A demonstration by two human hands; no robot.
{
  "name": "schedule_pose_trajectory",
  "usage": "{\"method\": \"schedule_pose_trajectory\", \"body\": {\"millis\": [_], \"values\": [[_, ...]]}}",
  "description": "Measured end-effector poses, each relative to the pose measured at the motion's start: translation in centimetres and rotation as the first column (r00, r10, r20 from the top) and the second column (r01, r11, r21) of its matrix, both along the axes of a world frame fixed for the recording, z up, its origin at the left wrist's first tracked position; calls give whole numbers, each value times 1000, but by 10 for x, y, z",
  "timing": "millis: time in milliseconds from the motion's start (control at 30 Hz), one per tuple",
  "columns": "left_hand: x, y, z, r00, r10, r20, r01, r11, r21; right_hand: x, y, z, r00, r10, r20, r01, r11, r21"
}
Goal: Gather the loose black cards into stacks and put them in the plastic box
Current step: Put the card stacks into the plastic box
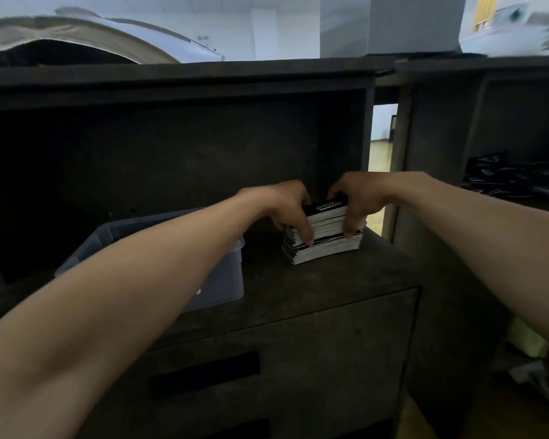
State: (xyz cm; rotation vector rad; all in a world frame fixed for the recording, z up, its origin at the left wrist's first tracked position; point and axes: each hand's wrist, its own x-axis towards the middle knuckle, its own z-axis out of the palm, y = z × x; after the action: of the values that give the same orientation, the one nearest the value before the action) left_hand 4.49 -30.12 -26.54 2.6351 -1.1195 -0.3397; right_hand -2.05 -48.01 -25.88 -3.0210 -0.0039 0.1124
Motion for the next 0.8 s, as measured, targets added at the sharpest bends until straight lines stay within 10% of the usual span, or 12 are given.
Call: {"method": "schedule_pose_trajectory", "body": {"millis": [467,800], "values": [[-18,79,80,988,1,154,6,999,-46,-19,55,66,988,106,114,-125,977,171],[-32,241,88,972,224,66,-230,968,105,0,209,62,968,226,-106,-165,899,406]]}}
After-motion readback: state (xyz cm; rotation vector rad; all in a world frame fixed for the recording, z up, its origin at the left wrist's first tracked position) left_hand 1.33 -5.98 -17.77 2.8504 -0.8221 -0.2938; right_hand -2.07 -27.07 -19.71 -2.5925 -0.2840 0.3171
